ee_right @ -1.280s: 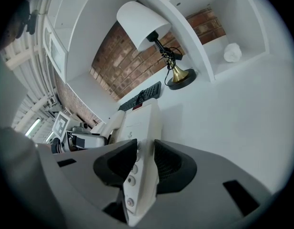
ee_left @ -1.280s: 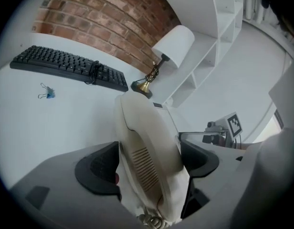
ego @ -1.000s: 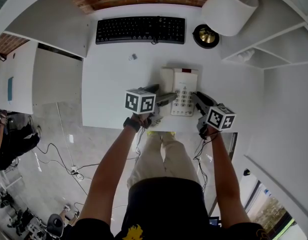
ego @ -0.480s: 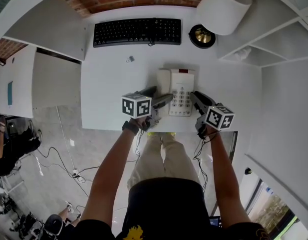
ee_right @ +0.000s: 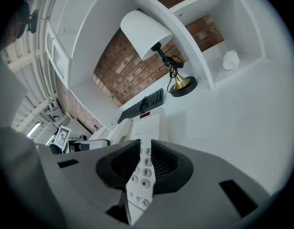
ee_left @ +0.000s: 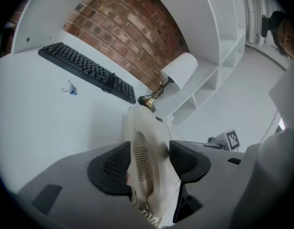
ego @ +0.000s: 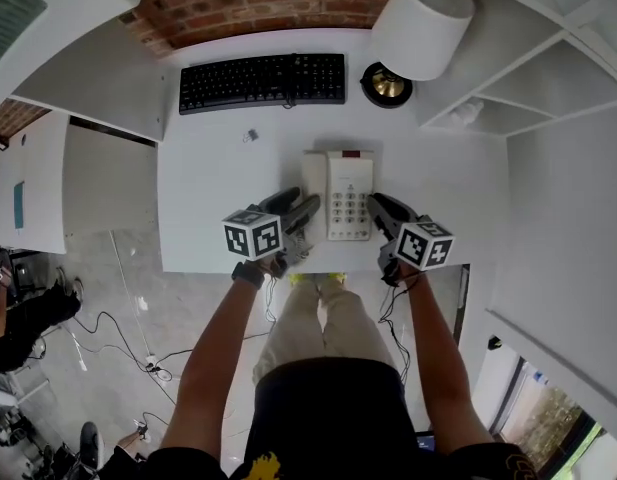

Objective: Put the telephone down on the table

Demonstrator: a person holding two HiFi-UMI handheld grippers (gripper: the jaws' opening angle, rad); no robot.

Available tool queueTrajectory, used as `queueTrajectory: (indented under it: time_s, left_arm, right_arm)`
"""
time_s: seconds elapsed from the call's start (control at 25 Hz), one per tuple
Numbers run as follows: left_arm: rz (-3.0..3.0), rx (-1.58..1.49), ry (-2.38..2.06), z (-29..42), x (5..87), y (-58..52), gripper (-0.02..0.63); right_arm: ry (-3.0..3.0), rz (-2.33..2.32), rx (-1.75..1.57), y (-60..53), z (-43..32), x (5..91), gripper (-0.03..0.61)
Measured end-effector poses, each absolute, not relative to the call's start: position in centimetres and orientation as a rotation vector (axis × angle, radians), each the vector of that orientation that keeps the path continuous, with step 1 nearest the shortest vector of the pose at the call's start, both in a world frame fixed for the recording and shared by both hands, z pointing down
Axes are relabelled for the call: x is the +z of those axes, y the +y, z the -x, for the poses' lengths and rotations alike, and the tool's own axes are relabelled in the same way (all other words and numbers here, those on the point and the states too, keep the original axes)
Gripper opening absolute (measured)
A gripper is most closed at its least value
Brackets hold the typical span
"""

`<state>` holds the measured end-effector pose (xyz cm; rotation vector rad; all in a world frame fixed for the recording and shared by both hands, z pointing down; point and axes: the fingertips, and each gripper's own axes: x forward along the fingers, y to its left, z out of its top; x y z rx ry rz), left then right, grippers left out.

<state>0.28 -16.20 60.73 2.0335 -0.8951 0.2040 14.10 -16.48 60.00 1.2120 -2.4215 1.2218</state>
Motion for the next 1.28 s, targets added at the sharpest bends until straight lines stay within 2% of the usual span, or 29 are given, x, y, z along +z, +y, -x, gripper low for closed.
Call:
queueTrajectory:
  time_s: [0.08, 0.16, 0.28, 0.36, 0.56, 0.8, 1.28]
  left_arm:
    - [-2.045, 0.196, -0.912, 0.0, 60.1, -16.3, 0.245]
    - [-2.076, 0.192, -0.939, 0.1, 59.5, -16.3, 0.192]
    - [-2.12, 0.201, -0.994, 0.1, 58.7, -16.3, 0.067]
    - [-2.133, 0.238, -1.05, 0.2, 58.6, -16.2, 0.02]
    - [-2.148, 0.321, -1.144, 0.6, 58.2, -15.6, 0.017]
    - [-2.096, 0.278, -1.224, 2.1, 55.7, -14.5, 0.017]
    - [-2.248, 0.225, -1.285, 2.3, 46.6, -14.8, 0.017]
  right_arm:
    - [-2.421, -1.232, 1.208, -16.3, -14.2, 59.6, 0.042]
    - [-2.416, -1.243, 1.184, -16.1, -14.3, 59.6, -0.002]
    - [-2.413, -1.234, 1.16, -16.0, -14.0, 59.8, -0.002]
    - [-2.411, -1.234, 1.149, -15.8, -13.6, 59.8, -0.002]
    - [-2.4, -1.248, 1.118, -15.4, -13.0, 59.0, -0.002]
    - [-2.411, -1.289, 1.091, -14.7, -12.3, 56.0, -0.002]
    - [-2.513, -1.363, 0.919, -13.7, -10.8, 47.0, -0.003]
